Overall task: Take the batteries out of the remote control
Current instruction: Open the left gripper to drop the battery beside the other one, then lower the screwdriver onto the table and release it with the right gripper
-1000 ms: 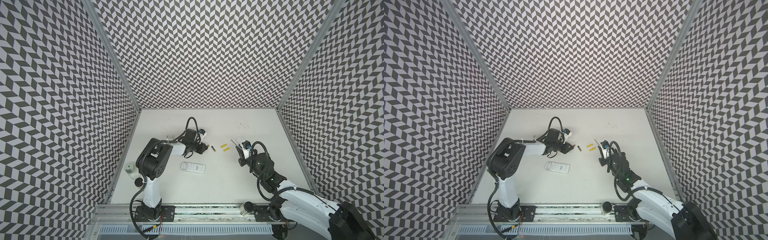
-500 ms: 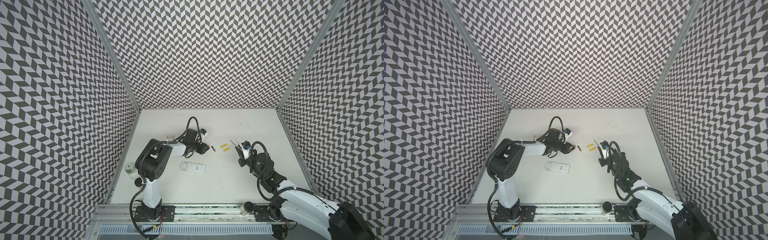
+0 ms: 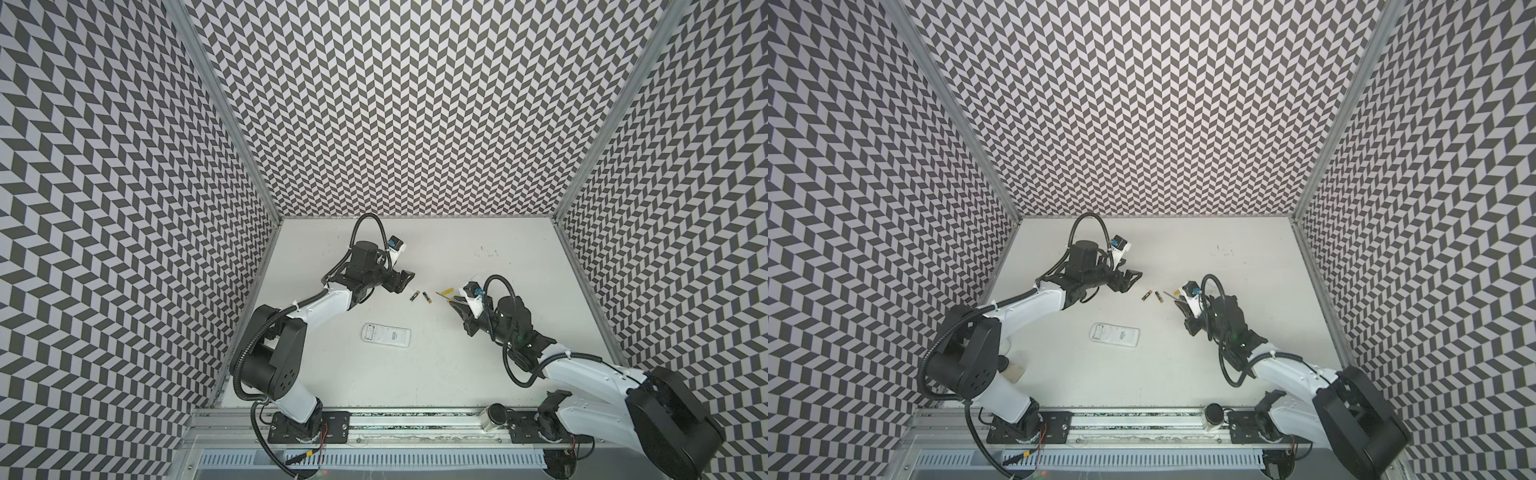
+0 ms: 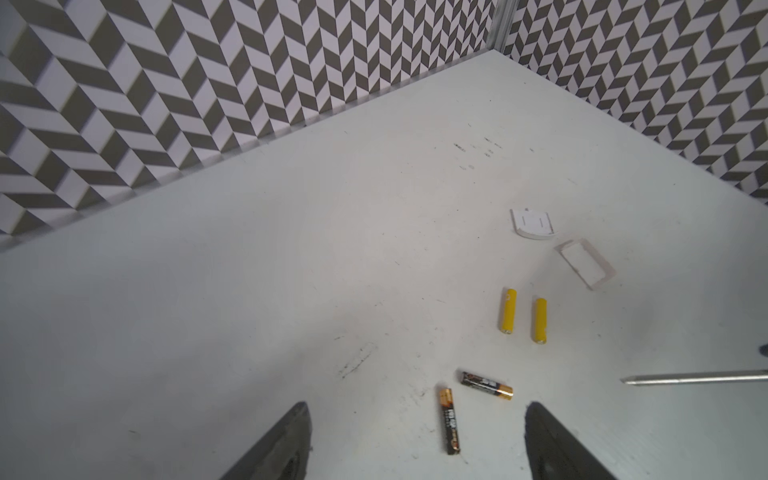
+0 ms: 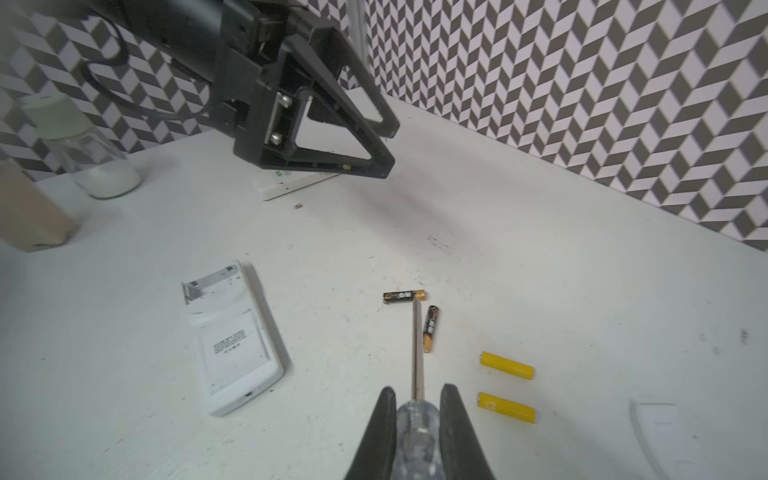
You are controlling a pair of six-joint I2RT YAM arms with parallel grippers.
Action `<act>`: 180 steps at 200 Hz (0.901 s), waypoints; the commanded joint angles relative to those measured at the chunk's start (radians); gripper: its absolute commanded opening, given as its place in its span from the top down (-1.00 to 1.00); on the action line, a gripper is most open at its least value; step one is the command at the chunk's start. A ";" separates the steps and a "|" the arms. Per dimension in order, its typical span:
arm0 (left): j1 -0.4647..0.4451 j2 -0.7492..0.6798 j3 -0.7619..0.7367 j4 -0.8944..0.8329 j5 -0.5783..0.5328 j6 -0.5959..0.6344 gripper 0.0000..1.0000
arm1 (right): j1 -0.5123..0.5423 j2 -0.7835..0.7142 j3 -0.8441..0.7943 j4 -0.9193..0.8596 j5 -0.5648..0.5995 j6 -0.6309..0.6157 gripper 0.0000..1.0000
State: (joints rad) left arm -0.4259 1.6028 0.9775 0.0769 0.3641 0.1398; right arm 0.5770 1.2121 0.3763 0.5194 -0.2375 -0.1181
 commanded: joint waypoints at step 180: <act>0.159 -0.141 -0.023 -0.020 -0.067 0.132 -0.98 | 0.046 0.478 -0.052 0.535 -0.195 0.110 0.62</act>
State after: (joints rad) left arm -0.2771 1.4906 0.9588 0.0505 0.3061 0.2752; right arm 0.6189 1.6798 0.3431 0.9577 -0.4297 -0.0071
